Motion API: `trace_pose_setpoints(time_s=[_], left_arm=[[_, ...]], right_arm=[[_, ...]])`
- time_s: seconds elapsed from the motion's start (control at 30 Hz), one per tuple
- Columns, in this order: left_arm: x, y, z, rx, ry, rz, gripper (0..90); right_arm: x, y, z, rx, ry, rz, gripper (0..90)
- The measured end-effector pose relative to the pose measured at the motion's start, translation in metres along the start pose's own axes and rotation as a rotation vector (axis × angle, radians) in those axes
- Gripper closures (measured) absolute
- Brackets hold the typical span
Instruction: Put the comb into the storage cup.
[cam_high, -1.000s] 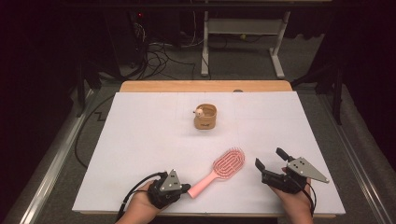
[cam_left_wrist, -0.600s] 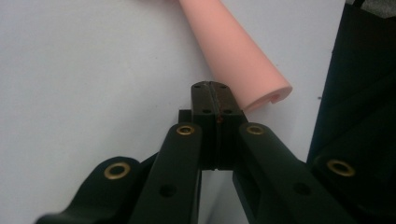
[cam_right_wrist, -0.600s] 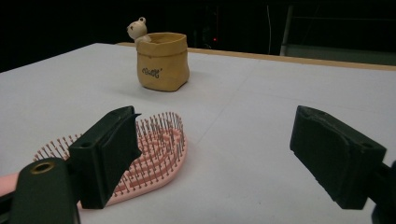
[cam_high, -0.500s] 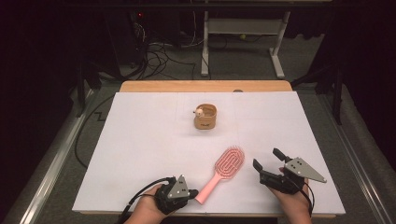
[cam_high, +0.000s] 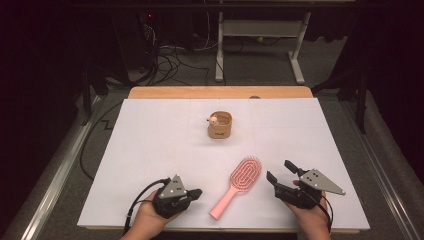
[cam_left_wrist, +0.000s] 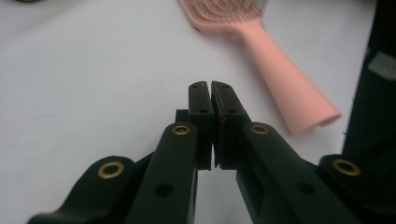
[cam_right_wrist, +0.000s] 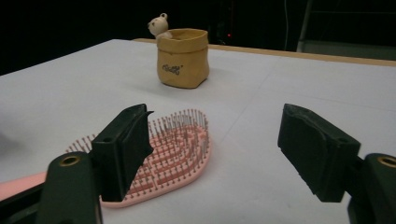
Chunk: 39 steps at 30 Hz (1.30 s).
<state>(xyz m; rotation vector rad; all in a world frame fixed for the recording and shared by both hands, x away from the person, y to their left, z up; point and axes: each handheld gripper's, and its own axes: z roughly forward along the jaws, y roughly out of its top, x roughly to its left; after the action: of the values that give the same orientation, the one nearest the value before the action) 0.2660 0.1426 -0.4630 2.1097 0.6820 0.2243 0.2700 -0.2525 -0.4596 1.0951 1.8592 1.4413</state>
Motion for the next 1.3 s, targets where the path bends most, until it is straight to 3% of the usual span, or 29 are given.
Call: trace_pose_setpoints(time_s=[0.07, 0.13, 0.17, 0.23, 0.33, 0.37, 0.47, 0.5, 0.67, 0.7, 0.73, 0.77, 0.8, 0.83, 0.87, 0.9, 1.0, 1.1, 1.17, 1.27, 1.3], left_arm=[[0.004, -0.001, -0.003, -0.014, 0.008, -0.016, 86.9], [0.021, -0.005, -0.017, -0.085, 0.05, -0.074, 83.8], [0.021, -0.005, -0.017, -0.085, 0.05, -0.074, 82.1], [0.032, -0.008, -0.025, -0.124, 0.095, -0.099, 79.3], [0.039, -0.011, -0.031, -0.143, 0.122, -0.117, 73.4], [0.044, -0.012, -0.034, -0.156, 0.152, -0.128, 70.6], [0.048, -0.014, -0.037, -0.17, 0.164, -0.151, 63.5], [0.052, -0.015, -0.038, -0.179, 0.175, -0.174, 56.9], [0.055, -0.017, -0.039, -0.188, 0.187, -0.193, 47.3], [0.057, -0.017, -0.039, -0.203, 0.182, -0.21, 40.6], [0.057, -0.017, -0.039, -0.203, 0.182, -0.21, 38.1], [0.057, -0.017, -0.039, -0.212, 0.179, -0.214, 36.1], [0.058, -0.017, -0.04, -0.221, 0.177, -0.213, 36.1], [0.057, -0.017, -0.041, -0.241, 0.178, -0.212, 33.9], [0.057, -0.017, -0.041, -0.241, 0.178, -0.212, 32.7], [0.057, -0.018, -0.042, -0.251, 0.179, -0.211, 31.8], [0.057, -0.018, -0.045, -0.287, 0.185, -0.206, 28.8], [0.058, -0.019, -0.045, -0.294, 0.187, -0.209, 26.4], [0.059, -0.018, -0.045, -0.297, 0.183, -0.218, 22.8], [0.06, -0.018, -0.045, -0.299, 0.173, -0.222, 16.7], [0.06, -0.019, -0.044, -0.295, 0.173, -0.217, 16.3]], right_arm=[[0.002, 0.0, 0.001, 0.003, 0.009, 0.0, 29.3], [0.007, 0.001, 0.004, 0.013, 0.029, -0.003, 31.8], [0.007, 0.001, 0.004, 0.013, 0.029, -0.003, 31.8], [0.014, 0.003, 0.007, 0.023, 0.057, -0.01, 35.1], [0.018, 0.004, 0.009, 0.032, 0.087, -0.006, 37.5], [0.024, 0.006, 0.012, 0.039, 0.112, -0.009, 39.6], [0.031, 0.007, 0.014, 0.045, 0.129, -0.022, 42.6], [0.038, 0.008, 0.017, 0.052, 0.151, -0.031, 45.3], [0.052, 0.011, 0.023, 0.067, 0.214, -0.033, 55.2], [0.06, 0.012, 0.027, 0.079, 0.253, -0.034, 61.4], [0.06, 0.012, 0.027, 0.079, 0.253, -0.034, 61.4], [0.069, 0.012, 0.031, 0.097, 0.282, -0.047, 67.5], [0.069, 0.012, 0.031, 0.097, 0.282, -0.047, 67.5], [0.077, 0.012, 0.036, 0.119, 0.305, -0.072, 74.6], [0.077, 0.012, 0.036, 0.119, 0.305, -0.072, 74.6], [0.086, 0.012, 0.04, 0.139, 0.321, -0.092, 81.8], [0.096, 0.012, 0.048, 0.177, 0.354, -0.109, 90.0], [0.101, 0.011, 0.054, 0.22, 0.372, -0.124, 90.0], [0.112, 0.009, 0.064, 0.3, 0.401, -0.174, 90.0], [0.118, 0.007, 0.07, 0.34, 0.417, -0.19, 90.0], [0.123, 0.004, 0.075, 0.383, 0.428, -0.207, 90.0]])
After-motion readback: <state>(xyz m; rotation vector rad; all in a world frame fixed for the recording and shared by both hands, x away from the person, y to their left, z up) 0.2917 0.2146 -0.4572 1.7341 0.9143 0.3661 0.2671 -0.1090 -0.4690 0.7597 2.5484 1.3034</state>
